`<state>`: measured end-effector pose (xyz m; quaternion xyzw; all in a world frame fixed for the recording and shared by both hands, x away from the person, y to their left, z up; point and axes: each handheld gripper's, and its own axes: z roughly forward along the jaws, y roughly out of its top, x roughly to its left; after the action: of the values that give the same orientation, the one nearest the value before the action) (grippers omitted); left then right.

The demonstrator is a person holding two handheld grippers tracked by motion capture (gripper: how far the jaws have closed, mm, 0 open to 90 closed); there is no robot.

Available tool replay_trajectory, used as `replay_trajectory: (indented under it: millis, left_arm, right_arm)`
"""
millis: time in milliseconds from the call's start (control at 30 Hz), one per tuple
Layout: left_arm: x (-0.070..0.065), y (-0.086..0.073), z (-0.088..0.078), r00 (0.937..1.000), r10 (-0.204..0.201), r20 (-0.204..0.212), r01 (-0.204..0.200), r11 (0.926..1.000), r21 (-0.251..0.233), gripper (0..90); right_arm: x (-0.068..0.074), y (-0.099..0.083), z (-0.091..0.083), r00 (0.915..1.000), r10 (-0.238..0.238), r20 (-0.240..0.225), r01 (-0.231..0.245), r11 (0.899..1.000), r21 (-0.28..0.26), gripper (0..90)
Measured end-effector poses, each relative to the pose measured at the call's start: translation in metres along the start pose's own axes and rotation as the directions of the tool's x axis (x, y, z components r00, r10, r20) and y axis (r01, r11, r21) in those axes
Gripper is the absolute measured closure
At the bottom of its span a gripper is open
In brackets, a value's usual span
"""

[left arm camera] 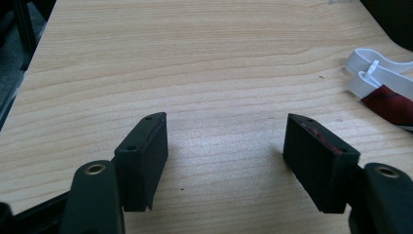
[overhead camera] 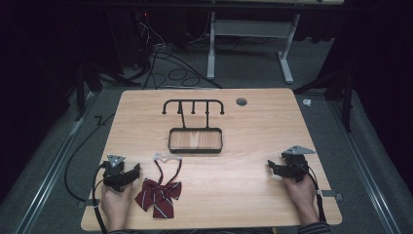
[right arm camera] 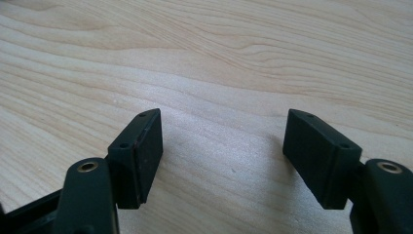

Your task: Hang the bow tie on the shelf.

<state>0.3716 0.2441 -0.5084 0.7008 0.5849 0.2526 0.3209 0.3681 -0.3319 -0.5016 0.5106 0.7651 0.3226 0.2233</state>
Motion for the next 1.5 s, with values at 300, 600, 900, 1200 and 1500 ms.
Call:
replay_trajectory:
  millis: [300, 600, 900, 1200, 1500]
  left_arm:
    - [0.0, 0.0, 0.0, 0.9999, 0.007, 0.009, -0.007, 1.0, 0.004, 32.7]
    - [-0.005, -0.003, -0.007, 0.9997, 0.022, 0.009, -0.022, 0.9998, -0.002, 39.9]
    - [-0.013, -0.002, -0.022, 0.9971, 0.052, 0.057, -0.05, 0.9983, -0.028, 46.3]
    - [-0.029, 0.008, -0.028, 0.9882, 0.046, 0.146, -0.042, 0.9986, -0.031, 47.8]
    - [-0.048, 0.011, -0.03, 0.9785, 0.079, 0.19, -0.078, 0.9968, -0.014, 48.1]
  right_arm:
    - [0.0, 0.0, 0.0, 1.0, -0.006, -0.002, 0.006, 1.0, -0.001, 31.8]
    - [0.0, 0.0, 0.0, 0.9998, -0.019, -0.011, 0.019, 1.0, -0.004, 31.8]
    - [0.0, 0.0, 0.0, 0.9998, -0.019, -0.01, 0.019, 1.0, -0.002, 31.8]
    - [0.0, 0.0, 0.0, 0.9998, -0.018, -0.01, 0.018, 1.0, -0.002, 31.8]
    - [0.0, 0.0, 0.0, 0.9998, -0.019, -0.011, 0.019, 1.0, -0.003, 31.8]
